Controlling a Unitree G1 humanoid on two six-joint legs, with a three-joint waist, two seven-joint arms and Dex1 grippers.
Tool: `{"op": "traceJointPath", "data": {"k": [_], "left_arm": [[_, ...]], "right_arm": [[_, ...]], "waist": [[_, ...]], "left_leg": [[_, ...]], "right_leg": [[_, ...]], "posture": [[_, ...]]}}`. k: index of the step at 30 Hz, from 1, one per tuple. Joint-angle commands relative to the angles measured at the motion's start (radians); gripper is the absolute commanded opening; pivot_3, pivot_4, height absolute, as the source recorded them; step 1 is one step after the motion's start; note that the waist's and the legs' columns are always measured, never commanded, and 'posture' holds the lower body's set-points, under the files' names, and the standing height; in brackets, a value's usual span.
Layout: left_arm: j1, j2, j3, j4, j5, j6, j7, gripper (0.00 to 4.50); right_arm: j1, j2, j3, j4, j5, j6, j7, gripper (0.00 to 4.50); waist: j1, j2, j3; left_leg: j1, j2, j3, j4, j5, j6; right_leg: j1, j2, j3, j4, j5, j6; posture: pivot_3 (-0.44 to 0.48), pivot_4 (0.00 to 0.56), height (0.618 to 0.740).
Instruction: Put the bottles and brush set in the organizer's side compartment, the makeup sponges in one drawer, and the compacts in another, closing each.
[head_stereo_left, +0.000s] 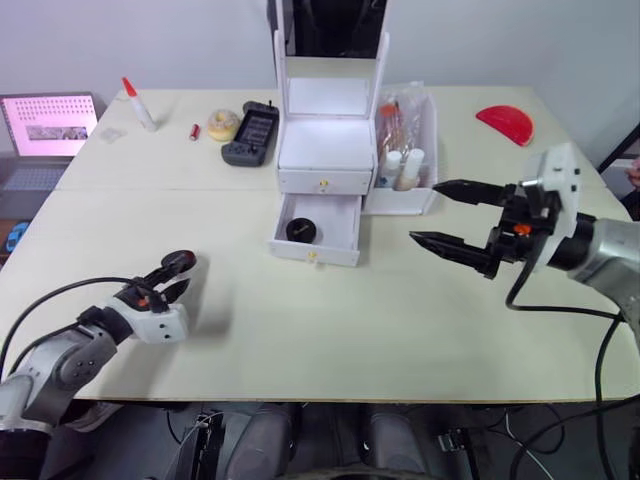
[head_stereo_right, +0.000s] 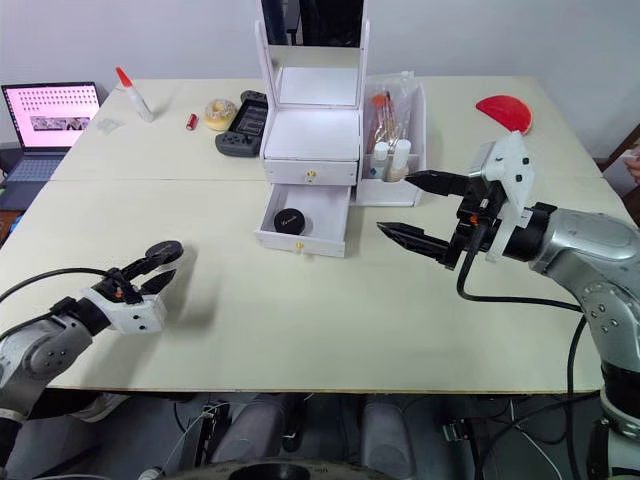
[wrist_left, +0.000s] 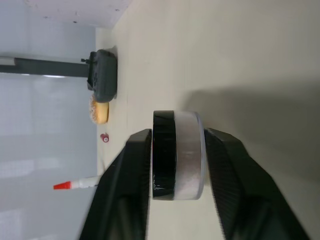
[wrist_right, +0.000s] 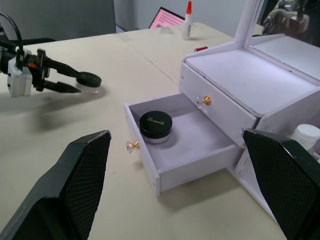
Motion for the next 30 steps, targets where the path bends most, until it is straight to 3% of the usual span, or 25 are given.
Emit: {"op": "traceJointPath", "data": {"k": [1,3,7,10,12,14,18,19,26,30], "left_arm": [[0.020,0.020,-0.022,0.002,-0.023,0.018,0.006,3.40],[0.031,0.025,-0.019,-0.014,-0.046,0.027,0.001,4.36],[0.064,0.038,0.005,-0.090,-0.172,0.058,-0.064,4.44],[0.101,0.042,0.015,-0.163,-0.360,0.091,-0.168,4.44],[0.134,0.029,0.066,-0.259,-0.657,0.255,-0.300,4.44],[0.154,0.031,0.118,-0.317,-0.869,0.410,-0.394,4.44],[0.119,0.006,0.240,-0.359,-1.245,0.818,-0.415,4.44],[0.108,0.002,0.256,-0.359,-1.287,0.873,-0.414,4.44],[0.019,-0.063,0.230,-0.321,-1.330,1.062,-0.393,4.44],[-0.015,-0.098,0.179,-0.238,-1.229,1.018,-0.408,4.44]], "right_arm": [[-0.024,-0.007,-0.012,-0.006,0.009,-0.001,0.003,4.50],[-0.026,-0.007,-0.012,-0.003,0.007,-0.002,0.006,4.50],[-0.030,-0.003,-0.005,0.010,-0.004,-0.011,0.012,4.50],[-0.032,0.001,0.002,0.014,-0.011,-0.015,0.013,4.50],[-0.037,0.006,0.013,0.020,-0.018,-0.018,0.013,4.50],[-0.041,0.011,0.021,0.026,-0.024,-0.021,0.014,4.50],[-0.049,0.017,0.029,0.029,-0.030,-0.020,0.016,4.50],[-0.051,0.018,0.030,0.029,-0.031,-0.019,0.016,4.50],[-0.052,0.011,0.018,0.024,-0.033,-0.012,0.013,4.50],[-0.044,0.000,-0.001,0.014,-0.026,-0.002,0.008,4.50]], "waist": [[0.000,0.000,-0.001],[0.000,0.002,-0.002],[-0.005,0.003,-0.002],[-0.005,0.003,-0.002],[-0.008,0.003,-0.002],[-0.010,0.003,-0.002],[-0.019,0.003,-0.002],[-0.023,0.003,-0.002],[-0.026,0.003,-0.002],[-0.025,0.003,-0.002]], "left_leg": [[0.000,0.000,0.000,0.000,0.000,0.000],[0.000,0.000,0.001,0.000,0.000,0.000],[0.000,0.000,0.001,0.000,0.000,0.000],[0.000,0.000,0.001,-0.001,0.000,0.000],[0.000,0.001,0.001,0.000,0.000,0.000],[-0.001,0.001,0.001,0.000,0.000,0.000],[-0.001,0.001,0.001,0.000,0.000,0.000],[-0.001,0.001,0.000,0.000,0.000,0.000],[-0.001,0.001,0.001,0.000,0.000,0.000],[-0.001,0.000,0.001,0.000,0.000,0.000]], "right_leg": [[0.000,0.000,0.000,0.000,0.000,0.000],[0.000,0.000,0.000,0.000,0.000,0.000],[0.000,0.000,0.001,0.000,0.000,0.000],[-0.001,-0.001,0.001,0.000,0.000,0.000],[-0.001,-0.001,0.001,0.000,0.000,0.000],[-0.001,-0.001,0.001,0.000,-0.001,-0.003],[-0.001,0.000,0.000,0.000,-0.002,-0.003],[-0.001,0.001,0.000,0.000,-0.002,-0.002],[-0.001,0.002,0.000,0.001,0.000,0.000],[-0.001,0.002,0.001,0.000,0.000,0.000]], "posture": [[0.000,0.150,0.738],[0.000,0.150,0.738],[0.000,0.150,0.738],[0.000,0.150,0.738],[0.000,0.150,0.738],[0.000,0.150,0.738],[0.000,0.150,0.738],[0.000,0.150,0.738],[0.000,0.150,0.738],[0.000,0.150,0.738]]}}
